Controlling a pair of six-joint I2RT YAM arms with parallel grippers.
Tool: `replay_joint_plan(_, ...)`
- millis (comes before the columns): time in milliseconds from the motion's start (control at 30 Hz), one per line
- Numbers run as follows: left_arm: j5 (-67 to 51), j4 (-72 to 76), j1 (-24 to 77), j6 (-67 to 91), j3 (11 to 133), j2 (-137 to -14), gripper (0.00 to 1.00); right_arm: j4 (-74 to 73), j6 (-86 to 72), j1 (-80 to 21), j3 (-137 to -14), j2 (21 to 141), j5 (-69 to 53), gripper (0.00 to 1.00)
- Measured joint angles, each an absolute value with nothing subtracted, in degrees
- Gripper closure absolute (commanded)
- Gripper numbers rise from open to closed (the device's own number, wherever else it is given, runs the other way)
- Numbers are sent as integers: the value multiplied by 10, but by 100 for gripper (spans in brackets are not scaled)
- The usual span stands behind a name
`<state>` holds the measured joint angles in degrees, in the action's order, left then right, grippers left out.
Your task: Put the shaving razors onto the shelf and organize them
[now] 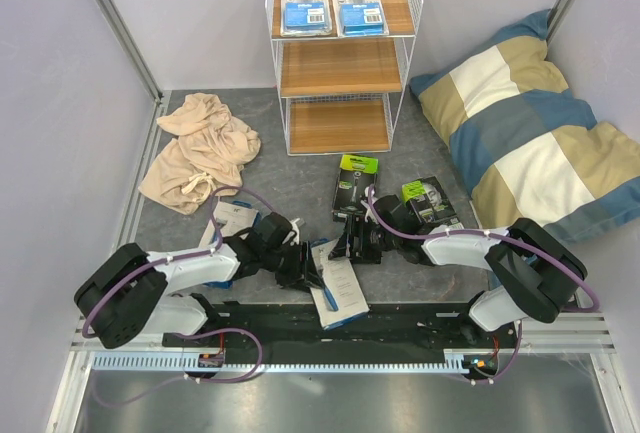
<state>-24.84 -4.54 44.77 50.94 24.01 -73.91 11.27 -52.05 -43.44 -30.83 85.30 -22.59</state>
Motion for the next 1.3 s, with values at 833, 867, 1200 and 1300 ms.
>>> replay_joint_plan(833,-191,-19,467,553,168,-581,98,71,-483,-435,-299,818,-243,23)
replay_joint_plan(867,-191,-17,469,557,164,-576,98,70,-483,-436,-296,814,-246,24)
replay_joint_plan(1200,-180,3,507,601,113,-485,98,82,-498,-444,-241,760,-282,23)
replay_joint_plan(1300,-180,9,512,612,105,-465,98,89,-504,-445,-226,752,-292,23)
